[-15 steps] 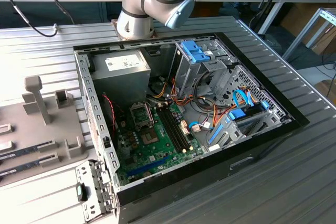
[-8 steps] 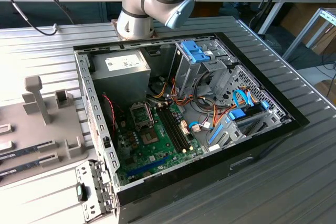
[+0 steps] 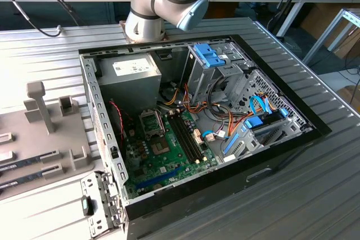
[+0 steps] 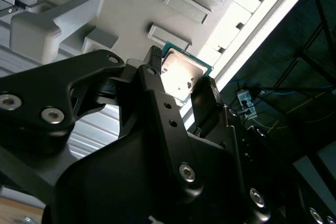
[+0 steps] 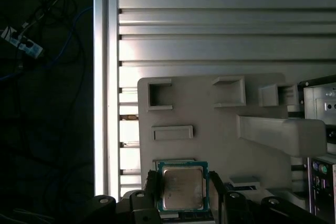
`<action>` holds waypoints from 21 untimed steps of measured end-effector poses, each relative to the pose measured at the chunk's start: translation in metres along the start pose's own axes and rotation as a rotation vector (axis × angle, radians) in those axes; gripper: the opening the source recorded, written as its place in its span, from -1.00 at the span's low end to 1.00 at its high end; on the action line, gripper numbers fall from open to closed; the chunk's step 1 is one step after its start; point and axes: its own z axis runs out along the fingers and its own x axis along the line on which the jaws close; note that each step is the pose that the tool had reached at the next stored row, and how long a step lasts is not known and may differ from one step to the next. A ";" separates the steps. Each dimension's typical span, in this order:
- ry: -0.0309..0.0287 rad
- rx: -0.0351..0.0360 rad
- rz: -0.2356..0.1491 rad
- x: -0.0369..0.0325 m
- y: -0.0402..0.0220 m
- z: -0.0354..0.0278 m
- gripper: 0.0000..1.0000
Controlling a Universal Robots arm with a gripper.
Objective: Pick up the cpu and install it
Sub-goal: 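Pick up the cpu and move it towards the insertion slot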
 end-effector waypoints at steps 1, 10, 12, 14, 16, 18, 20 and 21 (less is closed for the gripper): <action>-0.0001 -0.0001 0.000 0.0000 0.0000 -0.0005 -0.05; 0.0000 -0.0005 0.000 -0.0003 0.0003 -0.0059 -0.05; 0.0000 -0.0006 0.000 -0.0005 0.0003 -0.0076 -0.05; -0.0001 -0.0007 0.000 -0.0005 0.0004 -0.0091 -0.05; 0.0000 -0.0006 0.000 -0.0006 0.0004 -0.0106 -0.05; -0.0001 -0.0007 0.000 -0.0007 0.0005 -0.0121 -0.05; -0.0001 -0.0007 0.000 -0.0009 0.0006 -0.0148 -0.05; -0.0001 -0.0008 0.000 -0.0010 0.0007 -0.0161 -0.05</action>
